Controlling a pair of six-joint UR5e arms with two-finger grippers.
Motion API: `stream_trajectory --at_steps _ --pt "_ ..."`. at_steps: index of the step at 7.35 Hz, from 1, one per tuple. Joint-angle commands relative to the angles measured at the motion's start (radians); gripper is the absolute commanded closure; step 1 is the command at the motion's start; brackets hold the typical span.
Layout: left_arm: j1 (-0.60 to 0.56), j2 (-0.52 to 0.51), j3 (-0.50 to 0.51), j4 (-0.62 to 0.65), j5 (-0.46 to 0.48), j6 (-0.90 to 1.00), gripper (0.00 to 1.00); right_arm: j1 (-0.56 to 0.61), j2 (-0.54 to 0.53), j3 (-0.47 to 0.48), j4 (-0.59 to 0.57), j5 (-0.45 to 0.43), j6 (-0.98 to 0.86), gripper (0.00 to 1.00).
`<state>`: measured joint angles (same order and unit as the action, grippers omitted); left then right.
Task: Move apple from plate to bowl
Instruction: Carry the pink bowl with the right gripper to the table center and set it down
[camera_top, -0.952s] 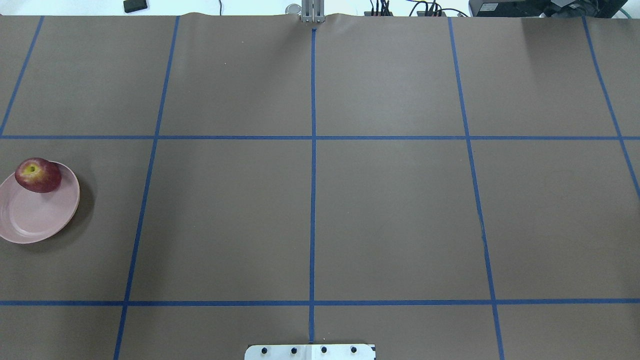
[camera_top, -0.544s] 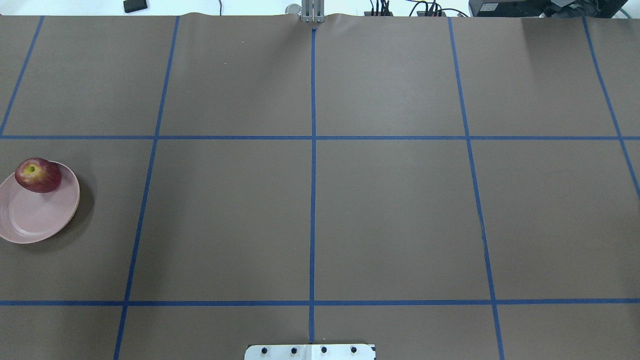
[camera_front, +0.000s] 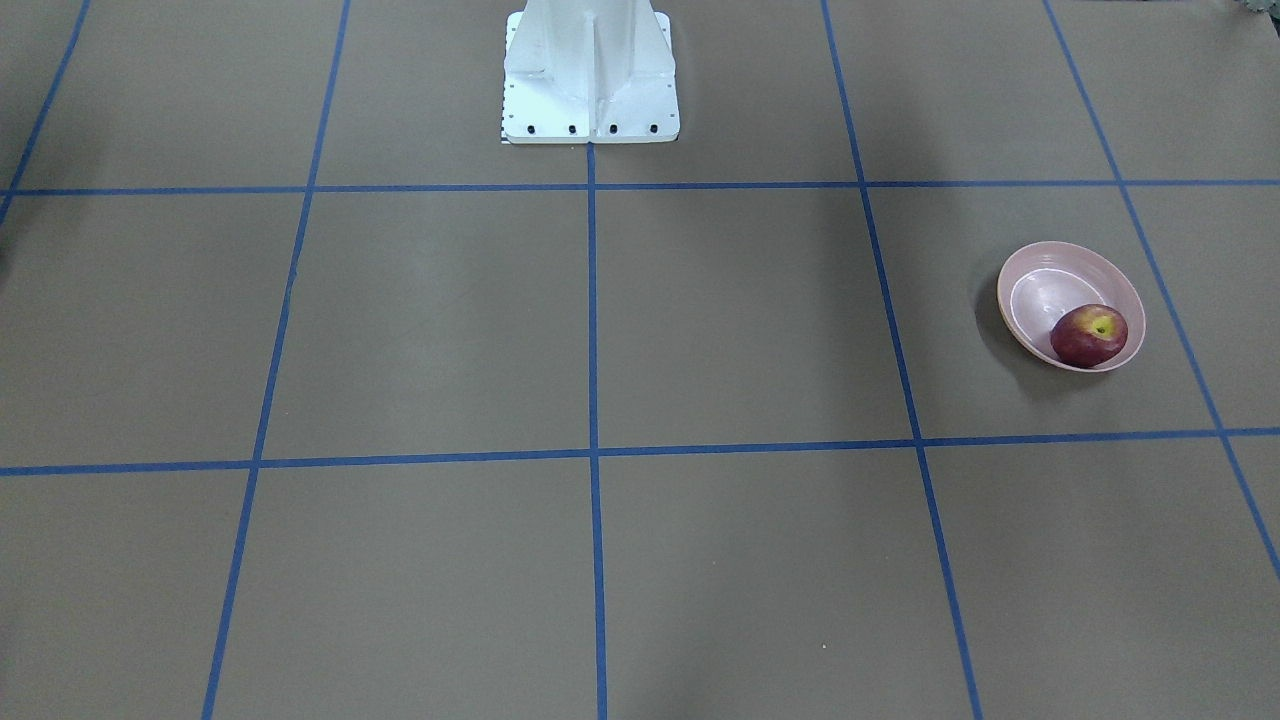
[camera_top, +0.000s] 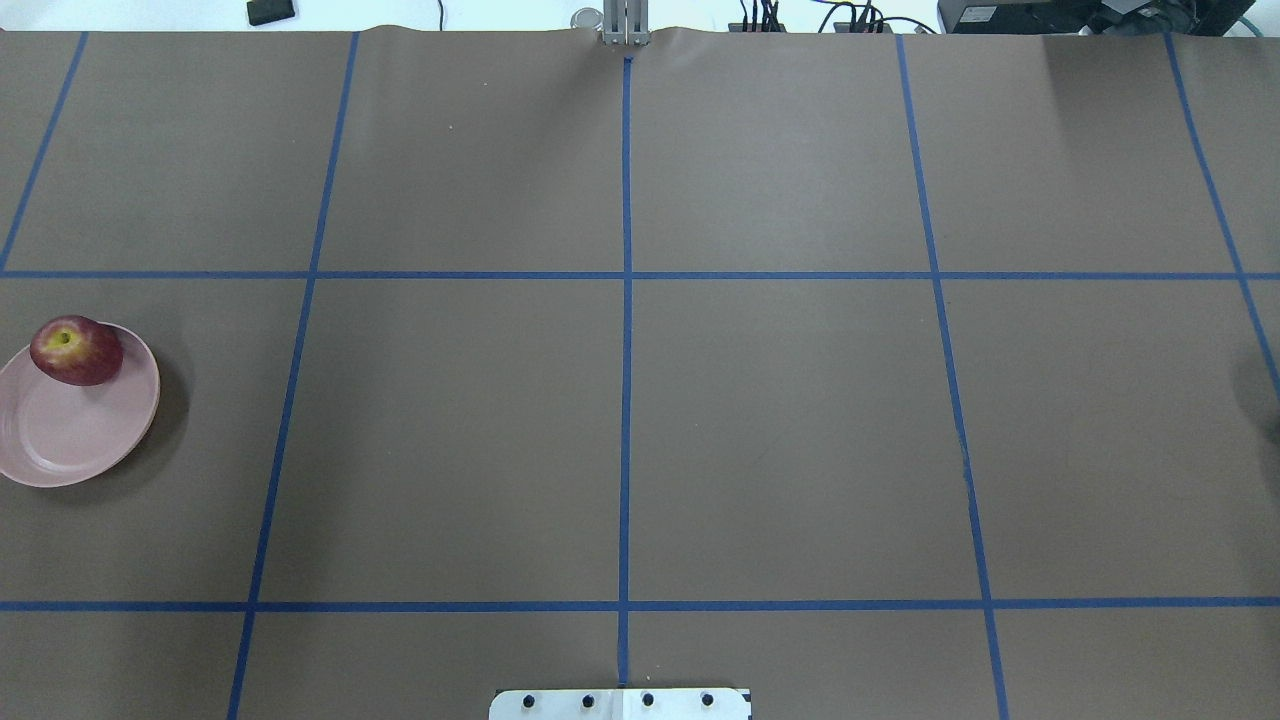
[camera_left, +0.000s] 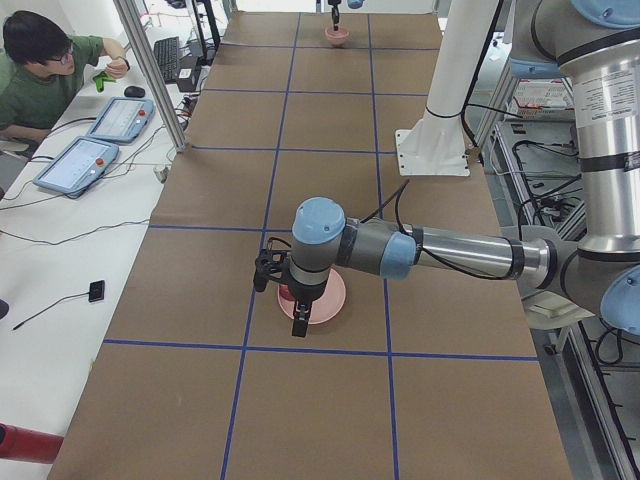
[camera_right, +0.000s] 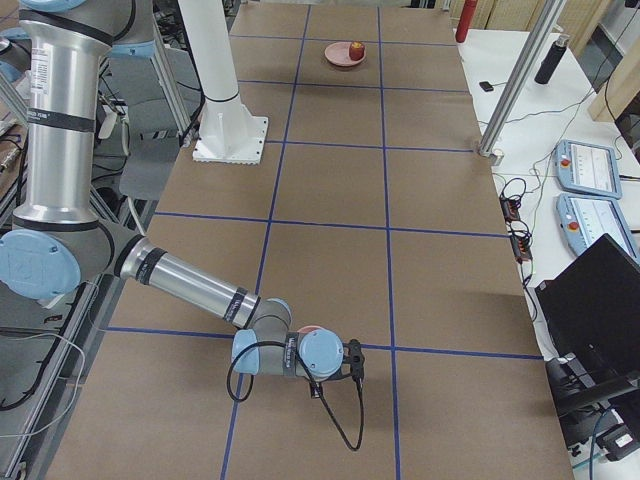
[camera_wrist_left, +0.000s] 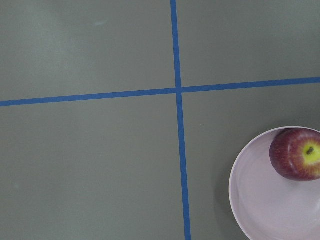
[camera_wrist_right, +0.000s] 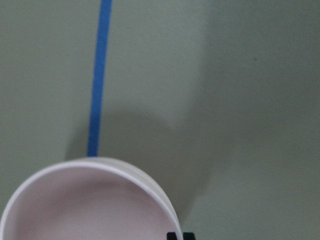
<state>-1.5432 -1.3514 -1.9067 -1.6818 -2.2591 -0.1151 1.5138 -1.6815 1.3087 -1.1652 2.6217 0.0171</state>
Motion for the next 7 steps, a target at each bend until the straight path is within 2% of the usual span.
stream_trajectory --at_steps 1,2,3,4,6,7 --pt "0.0 0.0 -0.002 0.001 0.0 0.0 0.02 0.002 0.081 0.098 0.002 0.112 0.292 1.0" --pt "0.0 0.0 -0.002 0.001 0.0 0.0 0.02 -0.009 0.145 0.13 -0.002 0.113 0.366 1.0" --pt "0.0 0.0 0.001 0.001 -0.029 0.0 0.02 -0.085 0.214 0.171 -0.005 0.095 0.462 1.0" --pt "0.0 0.0 0.006 0.002 -0.069 0.0 0.02 -0.169 0.318 0.178 -0.007 0.033 0.556 1.0" --pt "0.0 0.0 0.008 0.007 -0.071 -0.002 0.02 -0.352 0.525 0.182 -0.01 -0.069 0.865 1.0" --pt "0.0 0.0 0.014 0.008 -0.071 -0.002 0.02 -0.466 0.628 0.182 -0.024 -0.179 0.986 1.0"
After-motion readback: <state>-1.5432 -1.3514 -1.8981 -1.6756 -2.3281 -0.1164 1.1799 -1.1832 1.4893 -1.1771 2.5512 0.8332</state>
